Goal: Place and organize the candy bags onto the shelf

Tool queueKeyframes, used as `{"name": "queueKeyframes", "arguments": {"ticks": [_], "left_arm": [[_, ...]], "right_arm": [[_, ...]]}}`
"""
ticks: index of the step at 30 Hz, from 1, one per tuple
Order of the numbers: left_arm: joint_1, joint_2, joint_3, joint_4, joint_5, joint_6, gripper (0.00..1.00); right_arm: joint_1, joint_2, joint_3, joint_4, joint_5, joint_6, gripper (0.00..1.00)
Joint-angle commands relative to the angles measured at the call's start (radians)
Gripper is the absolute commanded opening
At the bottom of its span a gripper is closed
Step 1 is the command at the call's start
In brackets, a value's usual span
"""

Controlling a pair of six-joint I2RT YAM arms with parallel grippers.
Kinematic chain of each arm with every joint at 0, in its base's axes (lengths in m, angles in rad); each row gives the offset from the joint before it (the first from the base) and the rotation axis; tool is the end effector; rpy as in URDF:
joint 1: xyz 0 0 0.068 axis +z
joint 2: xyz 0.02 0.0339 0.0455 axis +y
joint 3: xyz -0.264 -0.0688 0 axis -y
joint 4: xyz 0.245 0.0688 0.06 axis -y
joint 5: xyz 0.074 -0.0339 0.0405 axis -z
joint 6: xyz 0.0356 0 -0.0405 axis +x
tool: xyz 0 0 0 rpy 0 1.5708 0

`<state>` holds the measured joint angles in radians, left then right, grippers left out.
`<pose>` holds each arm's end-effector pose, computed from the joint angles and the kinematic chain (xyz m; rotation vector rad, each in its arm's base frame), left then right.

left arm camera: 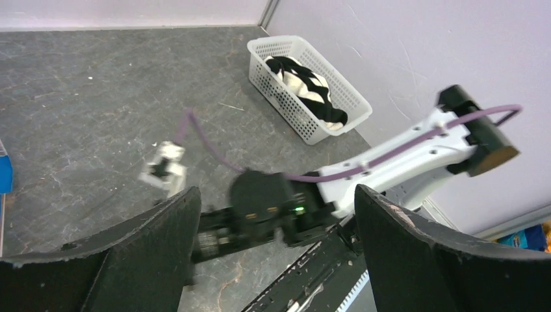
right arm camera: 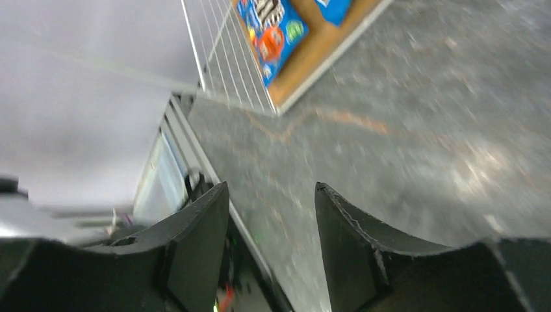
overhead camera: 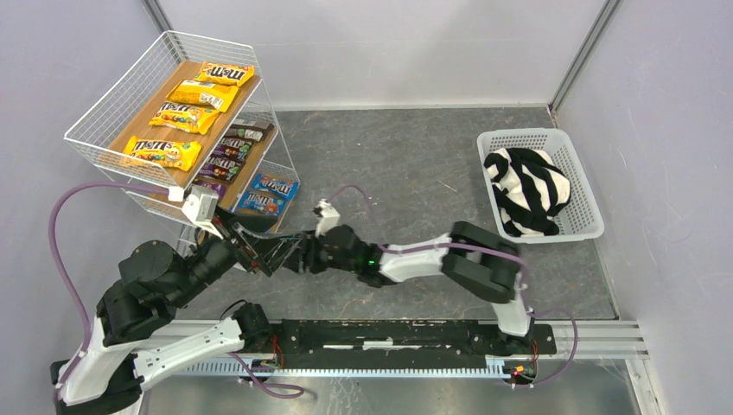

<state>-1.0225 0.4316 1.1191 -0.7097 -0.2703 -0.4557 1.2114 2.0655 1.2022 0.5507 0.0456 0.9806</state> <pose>0.0288 -0.0290 0.4234 0.2519 1.6535 -0.9257 0.1613 0.4248 0.1650 -0.2133 2.1513 1.3765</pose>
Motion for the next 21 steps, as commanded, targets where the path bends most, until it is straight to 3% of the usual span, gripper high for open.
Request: {"name": "queueKeyframes", "arguments": {"ticks": [1,5,11,13,16,21], "left_arm": [[-0.001,0.012,0.051,0.019,-0.056,-0.020,0.94],[-0.002,0.055,0.113,0.066,-0.081,0.042,0.96],[-0.001,0.156,0.283,0.132,-0.113,0.172,0.97],[0.000,0.170,0.325,0.173,-0.112,0.205,0.98],[-0.001,0.186,0.390,0.237,-0.095,0.251,1.00],[-0.001,0.246,0.527,0.250,-0.019,0.302,1.00]], "right_arm": [[-0.013,-0.306,-0.281,0.019,0.002,-0.201,0.60],[-0.024,-0.661,-0.449,-0.262,0.149,-0.420,0.73],[-0.025,-1.089,-0.341,-0.703,0.427,-0.670,0.92],[-0.025,-1.191,-0.257,-0.763,0.477,-0.732,0.98],[-0.027,-1.290,-0.116,-0.777,0.497,-0.806,0.98],[-0.026,-1.332,0.093,-0.767,0.464,-0.881,0.98]]}}
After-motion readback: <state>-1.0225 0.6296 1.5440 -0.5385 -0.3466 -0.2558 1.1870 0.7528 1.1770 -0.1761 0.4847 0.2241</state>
